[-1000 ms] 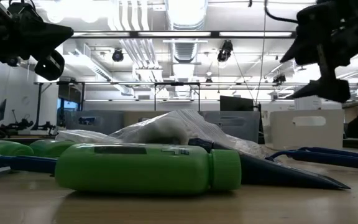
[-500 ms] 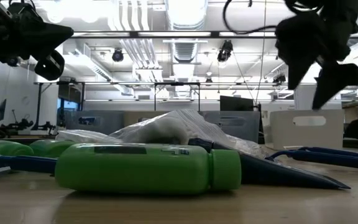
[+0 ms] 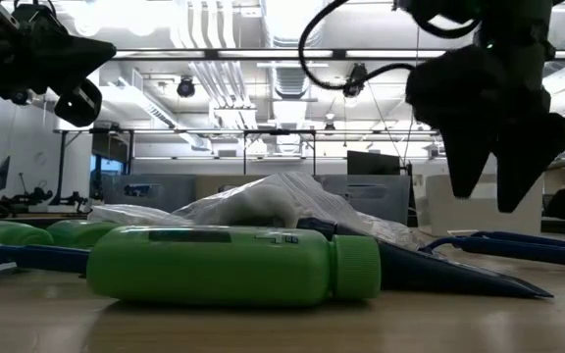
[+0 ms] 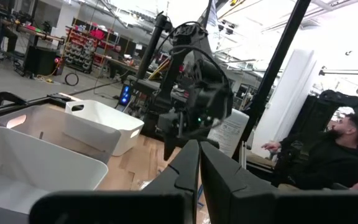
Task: Pick & Place Travel size toiletries
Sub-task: Put the blue razor into the right black bin
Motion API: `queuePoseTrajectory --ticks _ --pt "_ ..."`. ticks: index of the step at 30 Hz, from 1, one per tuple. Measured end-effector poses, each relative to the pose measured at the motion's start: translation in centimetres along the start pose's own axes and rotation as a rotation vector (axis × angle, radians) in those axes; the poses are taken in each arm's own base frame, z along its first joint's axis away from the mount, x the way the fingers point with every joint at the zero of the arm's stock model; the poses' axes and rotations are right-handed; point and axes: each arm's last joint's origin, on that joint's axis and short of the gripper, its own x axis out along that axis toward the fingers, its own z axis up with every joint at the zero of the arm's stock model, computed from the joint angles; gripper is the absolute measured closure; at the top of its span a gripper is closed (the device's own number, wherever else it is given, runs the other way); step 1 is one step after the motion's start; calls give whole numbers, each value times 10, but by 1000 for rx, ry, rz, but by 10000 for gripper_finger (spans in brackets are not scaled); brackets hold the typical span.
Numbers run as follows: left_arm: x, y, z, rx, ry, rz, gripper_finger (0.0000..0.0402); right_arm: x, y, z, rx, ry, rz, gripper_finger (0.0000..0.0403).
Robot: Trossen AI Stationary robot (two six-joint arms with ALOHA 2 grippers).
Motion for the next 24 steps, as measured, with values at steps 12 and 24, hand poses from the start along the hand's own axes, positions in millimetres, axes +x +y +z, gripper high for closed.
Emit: queuePoseTrajectory --ticks 12,24 --pt "0 0 0 0 0 0 383 34 22 -1 42 61 -107 155" --pt "0 0 0 0 1 1 383 39 12 -7 -15 90 -140 314"
